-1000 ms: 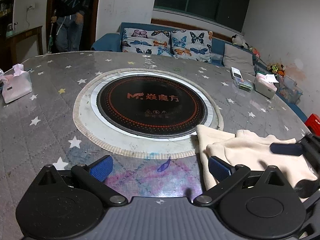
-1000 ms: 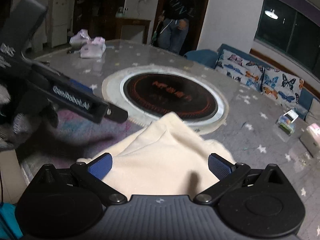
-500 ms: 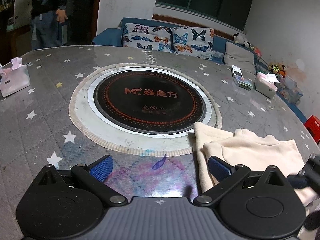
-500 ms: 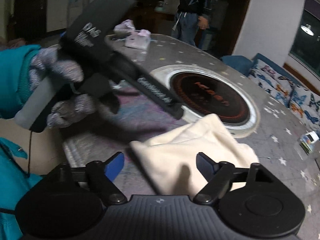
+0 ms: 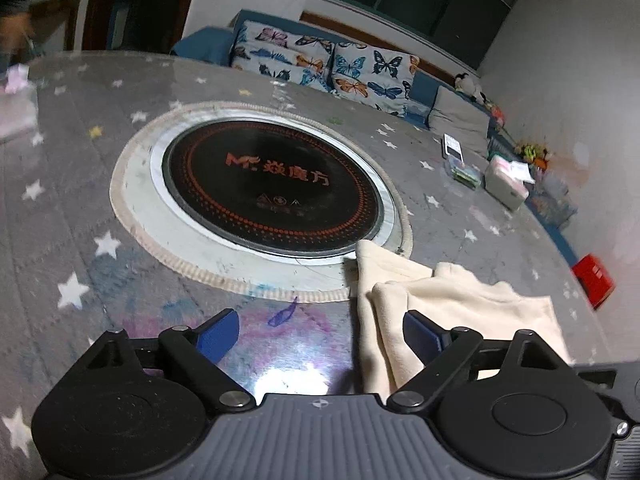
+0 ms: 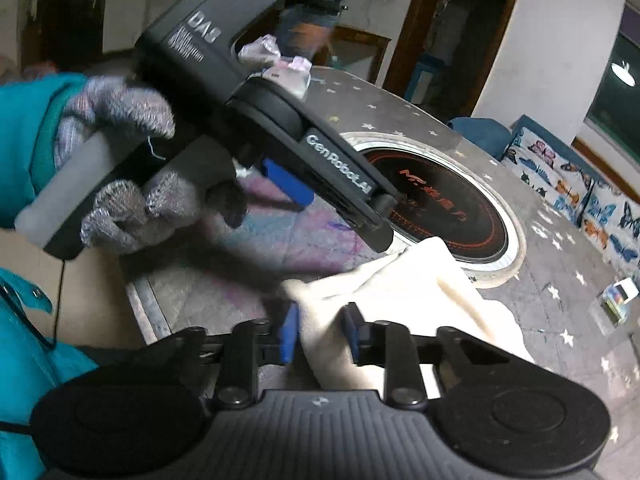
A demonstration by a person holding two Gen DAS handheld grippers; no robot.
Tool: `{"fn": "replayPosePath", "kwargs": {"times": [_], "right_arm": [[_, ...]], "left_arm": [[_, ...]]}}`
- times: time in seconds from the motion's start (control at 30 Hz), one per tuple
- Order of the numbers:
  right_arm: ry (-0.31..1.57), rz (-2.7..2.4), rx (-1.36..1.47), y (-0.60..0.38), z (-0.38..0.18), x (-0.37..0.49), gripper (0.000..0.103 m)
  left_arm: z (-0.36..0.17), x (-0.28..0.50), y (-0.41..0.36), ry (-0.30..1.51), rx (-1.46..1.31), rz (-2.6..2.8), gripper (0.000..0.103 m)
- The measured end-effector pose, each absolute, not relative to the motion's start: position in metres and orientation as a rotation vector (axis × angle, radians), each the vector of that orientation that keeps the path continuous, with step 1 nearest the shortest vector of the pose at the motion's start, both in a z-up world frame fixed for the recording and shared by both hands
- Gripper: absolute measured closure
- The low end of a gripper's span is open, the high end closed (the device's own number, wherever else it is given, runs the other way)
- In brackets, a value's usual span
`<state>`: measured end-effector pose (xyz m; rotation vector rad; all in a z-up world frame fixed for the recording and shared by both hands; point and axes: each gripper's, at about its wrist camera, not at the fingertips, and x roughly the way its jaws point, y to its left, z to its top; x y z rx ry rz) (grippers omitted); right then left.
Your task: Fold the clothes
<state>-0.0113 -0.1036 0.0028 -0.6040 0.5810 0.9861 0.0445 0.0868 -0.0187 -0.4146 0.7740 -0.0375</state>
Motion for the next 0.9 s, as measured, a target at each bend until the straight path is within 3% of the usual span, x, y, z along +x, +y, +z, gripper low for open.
{"fn": "replayPosePath", "kwargs": {"times": [0.67, 0.77, 0.9], "right_arm": [[0.573, 0.971, -0.344, -0.145, 0.034, 0.004, 0.088], [0.574, 0.981, -0.341, -0.145, 0.032, 0.002, 0.088], [0.577, 0.991, -0.329, -0.145, 0.028, 0.001, 0.088]], "left_arm": [[-0.030, 0.063, 0.081, 0.840, -0.791, -0.175, 0.015], [-0.032, 0.066, 0.080, 0.839, -0.826, -0.180, 0.022], [-0.041, 0.073, 0.079, 0.865, -0.881, -0.194, 0.057]]}}
